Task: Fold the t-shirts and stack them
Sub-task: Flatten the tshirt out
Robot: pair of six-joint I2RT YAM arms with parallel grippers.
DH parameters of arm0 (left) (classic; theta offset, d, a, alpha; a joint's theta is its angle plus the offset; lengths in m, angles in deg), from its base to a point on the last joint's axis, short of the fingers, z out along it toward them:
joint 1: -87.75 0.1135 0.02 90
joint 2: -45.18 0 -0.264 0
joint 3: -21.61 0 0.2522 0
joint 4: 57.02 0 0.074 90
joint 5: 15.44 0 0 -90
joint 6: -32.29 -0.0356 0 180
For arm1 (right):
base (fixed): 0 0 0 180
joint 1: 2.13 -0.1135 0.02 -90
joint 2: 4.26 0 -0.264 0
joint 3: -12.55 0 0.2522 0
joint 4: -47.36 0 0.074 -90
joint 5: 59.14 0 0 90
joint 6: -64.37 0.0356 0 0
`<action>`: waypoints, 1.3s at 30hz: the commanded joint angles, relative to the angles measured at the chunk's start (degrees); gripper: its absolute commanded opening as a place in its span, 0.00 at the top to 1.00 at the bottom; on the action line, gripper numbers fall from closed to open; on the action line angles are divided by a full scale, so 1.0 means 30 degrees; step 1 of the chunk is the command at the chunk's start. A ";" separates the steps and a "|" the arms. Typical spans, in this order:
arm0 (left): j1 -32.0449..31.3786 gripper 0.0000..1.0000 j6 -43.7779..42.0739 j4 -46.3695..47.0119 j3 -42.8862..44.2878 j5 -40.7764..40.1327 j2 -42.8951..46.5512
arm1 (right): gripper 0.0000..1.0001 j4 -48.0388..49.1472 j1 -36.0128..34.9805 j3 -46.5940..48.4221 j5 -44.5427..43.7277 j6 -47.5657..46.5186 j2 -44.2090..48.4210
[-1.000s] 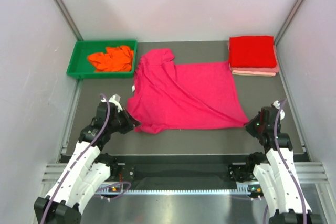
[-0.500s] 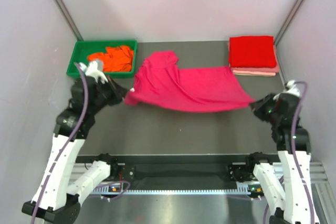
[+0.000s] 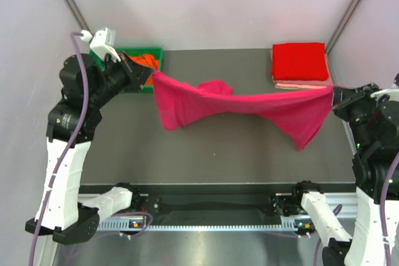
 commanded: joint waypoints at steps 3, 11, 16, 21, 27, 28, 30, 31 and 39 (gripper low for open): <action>-0.0031 1.00 -0.1912 -0.0256 0.5096 0.0544 -0.0511 | 1.00 0.0519 0.0009 0.4654 -0.0747 -0.0966 -0.1338; -0.0031 1.00 0.0165 0.0915 0.6860 0.2771 -0.0251 | 1.00 -0.0124 0.0038 0.8559 -0.0688 -0.0645 -0.2131; -0.0031 1.00 0.1279 0.0945 0.6981 0.3298 0.1036 | 1.00 -0.0912 0.0009 0.8942 -0.0016 -0.0089 -0.0875; -0.0002 1.00 0.2131 -0.1099 0.7419 0.2103 0.1538 | 1.00 -0.1736 0.0009 0.9031 0.0250 0.0264 -0.0080; -0.0002 1.00 0.1312 -0.3297 0.6806 0.0286 -0.0243 | 1.00 -0.0336 0.0009 0.5989 0.0279 -0.0145 0.0008; -0.0002 1.00 0.1166 -0.3564 0.6572 -0.0036 -0.0568 | 1.00 -0.0040 0.0009 0.5374 0.0250 -0.0175 -0.0021; -0.0002 1.00 0.0784 -0.3742 0.5170 -0.0857 -0.1300 | 1.00 0.0952 0.0009 0.3208 0.0046 -0.0351 -0.0021; -0.0002 1.00 0.0668 -0.3510 0.3684 -0.1004 -0.1507 | 1.00 0.1249 0.0009 0.2388 -0.0072 -0.0409 0.0008; -0.0148 1.00 0.1515 0.1730 -0.5899 -0.0010 -0.4166 | 1.00 0.5637 0.0009 -0.8335 0.0133 0.0612 0.0244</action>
